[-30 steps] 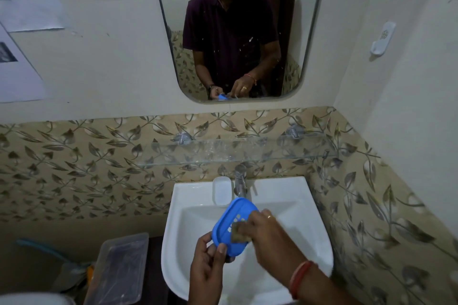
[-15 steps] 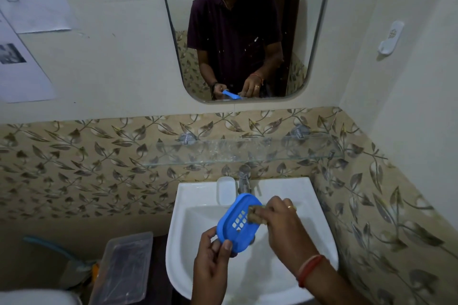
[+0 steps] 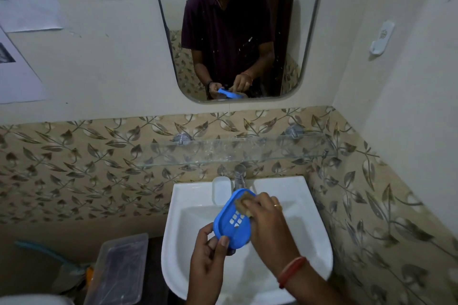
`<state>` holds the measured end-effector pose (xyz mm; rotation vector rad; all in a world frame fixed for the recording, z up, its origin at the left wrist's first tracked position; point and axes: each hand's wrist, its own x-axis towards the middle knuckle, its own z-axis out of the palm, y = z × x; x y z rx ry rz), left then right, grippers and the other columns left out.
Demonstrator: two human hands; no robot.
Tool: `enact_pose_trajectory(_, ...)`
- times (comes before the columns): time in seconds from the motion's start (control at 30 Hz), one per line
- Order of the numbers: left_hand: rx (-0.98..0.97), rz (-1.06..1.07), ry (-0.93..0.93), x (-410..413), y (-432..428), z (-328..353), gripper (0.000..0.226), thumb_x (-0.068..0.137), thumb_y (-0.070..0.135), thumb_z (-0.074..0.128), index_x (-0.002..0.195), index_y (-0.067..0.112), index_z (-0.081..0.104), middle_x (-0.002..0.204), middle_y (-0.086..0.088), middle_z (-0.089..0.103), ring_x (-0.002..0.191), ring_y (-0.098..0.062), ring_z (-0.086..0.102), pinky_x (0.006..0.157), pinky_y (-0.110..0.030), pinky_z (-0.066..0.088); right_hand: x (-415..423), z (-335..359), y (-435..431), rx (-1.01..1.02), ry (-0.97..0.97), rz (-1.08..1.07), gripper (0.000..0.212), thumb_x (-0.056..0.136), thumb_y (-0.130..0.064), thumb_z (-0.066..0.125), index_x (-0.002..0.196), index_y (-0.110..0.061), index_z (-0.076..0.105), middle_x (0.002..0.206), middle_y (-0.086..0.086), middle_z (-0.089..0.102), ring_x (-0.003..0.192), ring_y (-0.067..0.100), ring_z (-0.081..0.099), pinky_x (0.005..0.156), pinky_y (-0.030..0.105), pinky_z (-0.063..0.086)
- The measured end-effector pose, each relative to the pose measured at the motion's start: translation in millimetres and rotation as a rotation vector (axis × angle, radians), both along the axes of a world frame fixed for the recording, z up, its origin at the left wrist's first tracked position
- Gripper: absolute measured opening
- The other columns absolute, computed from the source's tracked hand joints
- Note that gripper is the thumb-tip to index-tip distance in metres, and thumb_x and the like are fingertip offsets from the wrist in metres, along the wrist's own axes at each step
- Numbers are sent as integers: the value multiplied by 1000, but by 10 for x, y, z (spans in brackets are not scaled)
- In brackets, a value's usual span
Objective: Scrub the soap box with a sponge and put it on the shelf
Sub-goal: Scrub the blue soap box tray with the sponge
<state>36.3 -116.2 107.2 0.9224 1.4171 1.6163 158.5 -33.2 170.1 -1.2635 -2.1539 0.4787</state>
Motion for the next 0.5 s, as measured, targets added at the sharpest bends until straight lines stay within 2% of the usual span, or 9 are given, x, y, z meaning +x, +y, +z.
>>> enact_pose_trajectory(0.1,2,-10,-52,-49,3,78,24,97,-7,51,114,10,56,78,-17,79,65,-19,71,66,-24,60,-34,-48,-266,-2,20,229,36,85,-9,48,110,-29,63,97,-6,55,85,13,48,78,19,40)
enact_pose_trajectory(0.17,2,12,-44,-69,-37,88,28,95,-12,50,112,10,57,78,-15,80,65,-18,71,64,-23,60,46,-91,-337,3,-42,319,34,89,-10,45,111,-29,63,95,-5,54,83,15,48,77,25,43)
enact_pose_trajectory(0.23,-13,27,-18,-71,-89,63,28,95,-12,52,112,10,57,78,-14,80,63,-17,71,61,-21,58,146,-74,-257,5,-36,285,34,88,-13,44,108,-28,67,93,-4,57,83,14,48,79,26,45)
enact_pose_trajectory(0.33,-33,-1,-13,-40,-116,33,25,95,-7,55,115,8,55,77,-16,79,62,-17,71,63,-21,58,206,29,-14,46,-53,114,32,85,-14,51,108,-26,70,93,-5,54,87,12,43,79,13,37)
enact_pose_trajectory(0.4,-41,-28,-17,-23,-103,64,25,95,-5,55,118,7,53,81,-17,80,66,-21,72,67,-25,59,146,117,52,51,-22,20,29,88,-18,49,107,-22,70,90,-5,50,88,11,42,79,14,39)
enact_pose_trajectory(0.47,-30,-26,-23,-52,-77,110,25,96,-3,55,118,8,54,82,-17,80,68,-22,72,68,-26,60,52,159,-39,50,35,51,38,88,-19,39,110,-21,70,96,-3,57,91,12,46,84,15,40)
enact_pose_trajectory(0.5,-23,-19,-21,-85,-62,127,25,96,-3,54,118,10,55,82,-16,80,67,-21,72,67,-26,60,22,134,-127,43,38,121,39,88,-15,41,114,-23,69,100,-3,60,92,13,47,86,15,39)
